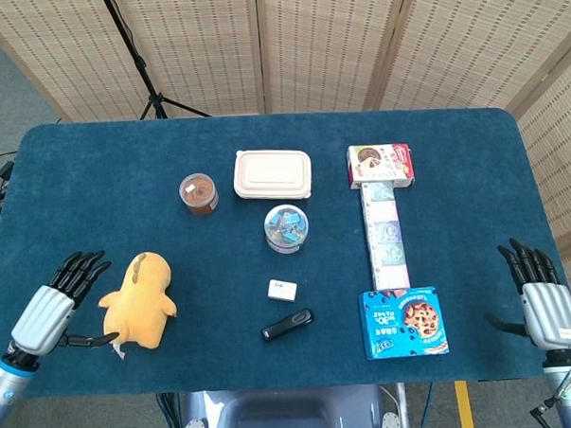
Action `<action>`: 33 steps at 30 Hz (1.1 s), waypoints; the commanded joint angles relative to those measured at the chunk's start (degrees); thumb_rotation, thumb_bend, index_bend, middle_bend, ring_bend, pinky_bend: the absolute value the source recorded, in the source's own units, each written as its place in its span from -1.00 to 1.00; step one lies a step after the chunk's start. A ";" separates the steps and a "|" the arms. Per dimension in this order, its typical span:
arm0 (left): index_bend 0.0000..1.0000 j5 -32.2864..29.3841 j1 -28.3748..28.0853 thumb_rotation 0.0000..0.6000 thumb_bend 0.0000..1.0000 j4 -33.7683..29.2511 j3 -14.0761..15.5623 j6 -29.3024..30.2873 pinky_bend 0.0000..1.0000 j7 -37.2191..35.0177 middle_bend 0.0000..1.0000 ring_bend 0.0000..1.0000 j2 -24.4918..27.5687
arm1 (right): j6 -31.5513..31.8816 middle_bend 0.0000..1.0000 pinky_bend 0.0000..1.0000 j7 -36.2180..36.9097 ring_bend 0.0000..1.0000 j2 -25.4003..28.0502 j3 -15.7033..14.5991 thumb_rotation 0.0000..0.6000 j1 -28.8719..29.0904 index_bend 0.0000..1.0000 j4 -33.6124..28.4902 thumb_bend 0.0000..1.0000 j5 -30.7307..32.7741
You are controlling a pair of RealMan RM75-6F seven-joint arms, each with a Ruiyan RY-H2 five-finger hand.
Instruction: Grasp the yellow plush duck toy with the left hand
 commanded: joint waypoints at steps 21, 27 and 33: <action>-1.00 3.07 -7.68 -0.18 -1.00 36.83 6.02 1.66 -1.00 -17.03 -1.00 -1.00 -23.79 | -0.33 -1.00 -1.00 1.49 -1.00 0.57 -0.15 1.00 -0.25 -1.00 -0.21 -1.00 0.32; -1.00 4.23 -6.18 -0.18 -1.00 42.07 9.11 3.40 -1.00 -17.98 -1.00 -1.00 -25.48 | -0.22 -1.00 -1.00 1.81 -1.00 0.72 -0.05 1.00 -0.31 -1.00 -0.26 -1.00 0.38; -1.00 4.83 -4.86 -0.19 -1.00 43.64 11.23 5.92 -1.00 -18.51 -1.00 -1.00 -25.66 | -0.69 -1.00 -1.00 1.13 -1.00 0.41 -0.21 1.00 -0.11 -1.00 -0.27 -1.00 0.39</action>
